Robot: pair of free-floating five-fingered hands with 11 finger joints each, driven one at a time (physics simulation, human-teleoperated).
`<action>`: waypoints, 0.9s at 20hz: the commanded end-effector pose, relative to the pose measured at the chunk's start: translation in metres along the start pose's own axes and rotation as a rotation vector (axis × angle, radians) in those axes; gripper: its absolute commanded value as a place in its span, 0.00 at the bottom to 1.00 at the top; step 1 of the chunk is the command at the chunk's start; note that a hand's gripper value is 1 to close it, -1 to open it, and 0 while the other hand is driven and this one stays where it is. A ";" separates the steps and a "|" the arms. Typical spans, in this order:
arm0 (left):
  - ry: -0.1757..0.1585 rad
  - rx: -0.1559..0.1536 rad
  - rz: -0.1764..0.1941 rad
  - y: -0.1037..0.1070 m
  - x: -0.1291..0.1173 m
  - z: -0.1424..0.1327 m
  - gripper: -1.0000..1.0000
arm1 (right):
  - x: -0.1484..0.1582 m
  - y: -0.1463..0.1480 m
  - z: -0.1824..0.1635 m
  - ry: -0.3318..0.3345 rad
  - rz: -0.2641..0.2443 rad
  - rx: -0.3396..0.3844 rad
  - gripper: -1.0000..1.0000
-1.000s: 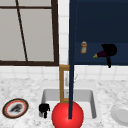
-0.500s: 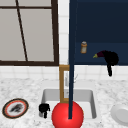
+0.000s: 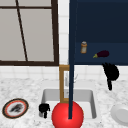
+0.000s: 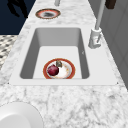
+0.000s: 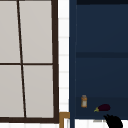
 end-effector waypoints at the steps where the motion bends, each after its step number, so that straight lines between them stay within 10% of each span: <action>1: 0.000 0.000 0.000 0.000 0.000 0.000 0.50 | 0.007 0.007 0.000 -0.019 0.003 0.036 0.00; 5: 0.000 0.000 0.000 0.000 0.000 0.000 0.50 | 0.004 0.004 -0.016 -0.004 -0.008 0.151 0.00; 18: 0.000 0.000 0.000 0.000 0.000 0.000 0.50 | -0.011 -0.027 -0.039 0.000 -0.046 0.169 0.00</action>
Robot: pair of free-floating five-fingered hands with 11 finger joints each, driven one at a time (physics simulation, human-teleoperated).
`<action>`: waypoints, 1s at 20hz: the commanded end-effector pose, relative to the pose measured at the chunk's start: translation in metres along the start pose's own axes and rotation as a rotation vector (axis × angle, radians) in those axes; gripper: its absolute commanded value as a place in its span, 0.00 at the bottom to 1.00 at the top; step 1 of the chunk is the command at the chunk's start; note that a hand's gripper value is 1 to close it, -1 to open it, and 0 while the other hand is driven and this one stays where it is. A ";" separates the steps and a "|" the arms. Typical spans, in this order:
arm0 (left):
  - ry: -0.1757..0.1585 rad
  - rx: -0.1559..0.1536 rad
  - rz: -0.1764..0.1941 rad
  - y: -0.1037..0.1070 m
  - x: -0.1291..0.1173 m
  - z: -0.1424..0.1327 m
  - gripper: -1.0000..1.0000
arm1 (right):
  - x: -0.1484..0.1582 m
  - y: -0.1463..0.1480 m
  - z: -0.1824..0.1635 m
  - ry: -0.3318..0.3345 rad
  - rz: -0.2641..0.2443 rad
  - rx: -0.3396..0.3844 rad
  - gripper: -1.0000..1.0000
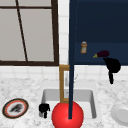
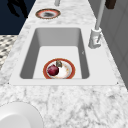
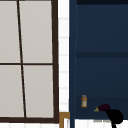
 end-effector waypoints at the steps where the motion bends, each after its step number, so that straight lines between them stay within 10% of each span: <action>1: 0.000 0.000 0.000 0.000 0.000 0.000 0.50 | 0.000 0.000 -0.009 -0.001 -0.020 0.125 0.00; 20: 0.000 0.000 0.000 0.000 0.000 0.000 0.50 | 0.000 0.000 -0.098 0.000 -0.031 0.082 0.00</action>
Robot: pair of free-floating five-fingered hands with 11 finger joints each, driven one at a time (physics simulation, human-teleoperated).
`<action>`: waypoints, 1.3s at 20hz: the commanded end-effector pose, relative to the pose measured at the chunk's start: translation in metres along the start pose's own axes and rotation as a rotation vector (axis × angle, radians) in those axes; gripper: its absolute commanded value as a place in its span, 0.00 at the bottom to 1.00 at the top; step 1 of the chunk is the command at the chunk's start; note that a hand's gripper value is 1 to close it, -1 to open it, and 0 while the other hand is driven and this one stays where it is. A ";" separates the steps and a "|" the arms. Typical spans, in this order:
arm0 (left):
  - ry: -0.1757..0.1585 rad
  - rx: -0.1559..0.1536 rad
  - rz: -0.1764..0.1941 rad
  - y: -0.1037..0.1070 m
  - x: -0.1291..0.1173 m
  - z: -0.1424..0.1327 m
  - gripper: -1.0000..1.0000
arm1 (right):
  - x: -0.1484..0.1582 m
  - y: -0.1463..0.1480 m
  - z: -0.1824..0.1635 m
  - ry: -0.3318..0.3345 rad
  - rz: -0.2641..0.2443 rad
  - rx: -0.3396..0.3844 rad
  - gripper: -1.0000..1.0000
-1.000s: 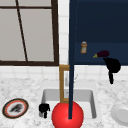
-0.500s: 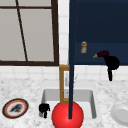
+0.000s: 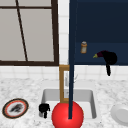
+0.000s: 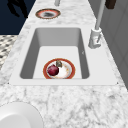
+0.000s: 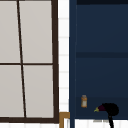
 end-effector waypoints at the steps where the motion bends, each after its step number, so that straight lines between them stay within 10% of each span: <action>1: 0.000 0.000 0.000 0.000 0.000 0.000 0.50 | 0.000 -0.002 -0.023 0.000 -0.036 0.088 0.00; 26: 0.000 0.000 0.000 0.000 0.000 0.000 0.50 | 0.001 -0.002 -0.091 0.000 0.001 0.125 0.00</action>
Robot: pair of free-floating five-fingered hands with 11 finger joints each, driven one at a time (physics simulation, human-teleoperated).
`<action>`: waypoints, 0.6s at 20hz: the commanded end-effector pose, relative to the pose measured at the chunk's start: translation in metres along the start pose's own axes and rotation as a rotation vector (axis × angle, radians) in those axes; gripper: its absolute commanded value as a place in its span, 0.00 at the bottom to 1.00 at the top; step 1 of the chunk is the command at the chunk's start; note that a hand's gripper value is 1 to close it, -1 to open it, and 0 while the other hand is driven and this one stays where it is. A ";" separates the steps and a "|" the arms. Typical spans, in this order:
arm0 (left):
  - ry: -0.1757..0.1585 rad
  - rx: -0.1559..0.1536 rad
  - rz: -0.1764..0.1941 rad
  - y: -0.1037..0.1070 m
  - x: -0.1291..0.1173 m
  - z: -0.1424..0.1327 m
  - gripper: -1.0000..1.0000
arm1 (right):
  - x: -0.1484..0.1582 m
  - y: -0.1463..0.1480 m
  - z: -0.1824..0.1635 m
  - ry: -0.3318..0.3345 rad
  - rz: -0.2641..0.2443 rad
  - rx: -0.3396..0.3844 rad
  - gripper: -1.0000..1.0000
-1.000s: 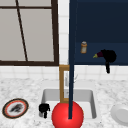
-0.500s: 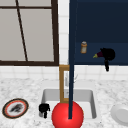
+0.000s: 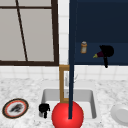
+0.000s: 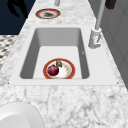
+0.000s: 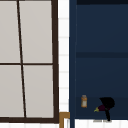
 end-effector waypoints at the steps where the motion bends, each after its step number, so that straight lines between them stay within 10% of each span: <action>1: 0.000 0.000 0.000 0.000 0.000 0.000 0.50 | 0.000 0.000 -0.009 0.000 0.001 0.125 0.00; 12: 0.000 0.000 0.000 0.000 0.000 0.000 0.50 | 0.000 0.003 -0.032 0.000 0.001 0.125 0.00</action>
